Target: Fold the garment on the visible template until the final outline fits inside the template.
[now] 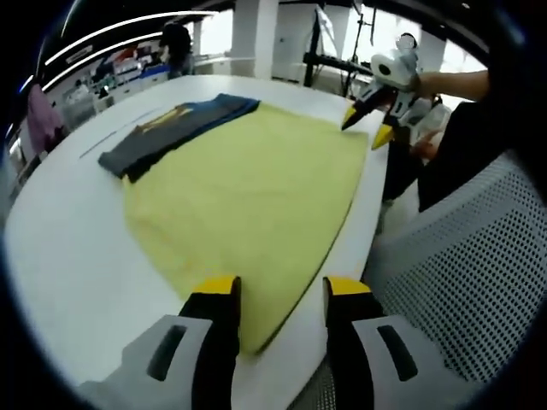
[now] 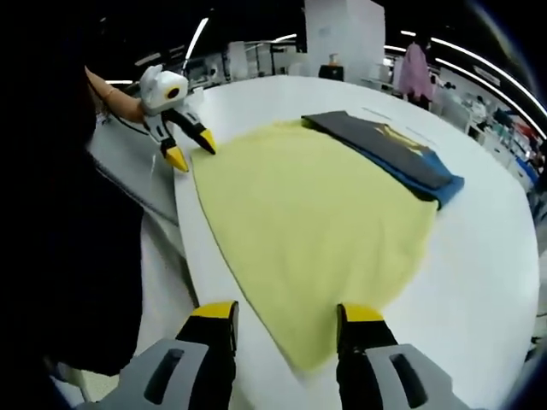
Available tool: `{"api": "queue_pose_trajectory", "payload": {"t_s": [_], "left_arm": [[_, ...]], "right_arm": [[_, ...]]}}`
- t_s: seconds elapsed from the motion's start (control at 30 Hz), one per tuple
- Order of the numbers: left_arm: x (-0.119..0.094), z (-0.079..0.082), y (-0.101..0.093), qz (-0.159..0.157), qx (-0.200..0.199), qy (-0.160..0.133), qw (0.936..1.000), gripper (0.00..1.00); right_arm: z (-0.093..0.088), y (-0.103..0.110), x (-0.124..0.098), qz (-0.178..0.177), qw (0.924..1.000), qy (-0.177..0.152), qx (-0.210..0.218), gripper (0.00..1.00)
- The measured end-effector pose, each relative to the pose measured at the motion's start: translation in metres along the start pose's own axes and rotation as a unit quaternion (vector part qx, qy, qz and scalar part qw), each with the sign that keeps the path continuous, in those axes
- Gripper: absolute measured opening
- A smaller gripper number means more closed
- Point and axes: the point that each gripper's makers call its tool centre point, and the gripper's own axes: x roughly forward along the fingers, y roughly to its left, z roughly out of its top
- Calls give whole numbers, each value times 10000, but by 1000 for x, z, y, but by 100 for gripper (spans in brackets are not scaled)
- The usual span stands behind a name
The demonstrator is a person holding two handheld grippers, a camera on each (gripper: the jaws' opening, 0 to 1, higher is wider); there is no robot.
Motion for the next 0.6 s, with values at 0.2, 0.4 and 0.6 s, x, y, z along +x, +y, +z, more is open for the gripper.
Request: {"api": "queue_pose_trajectory", "payload": {"t_s": [0.2,0.4,0.6], "left_arm": [[1,-3,5,171,602,220,9978,30],[0,-2,3,108,516,172,9985,31],[-1,0,11,227,456,199,9985,24]], "right_arm": [[-3,-1,2,-29,9998,95,-193,37],[-3,-3,2,-57,9993,159,-339,33],[-2,-10,2,-167,9995,114,-258,24]]}}
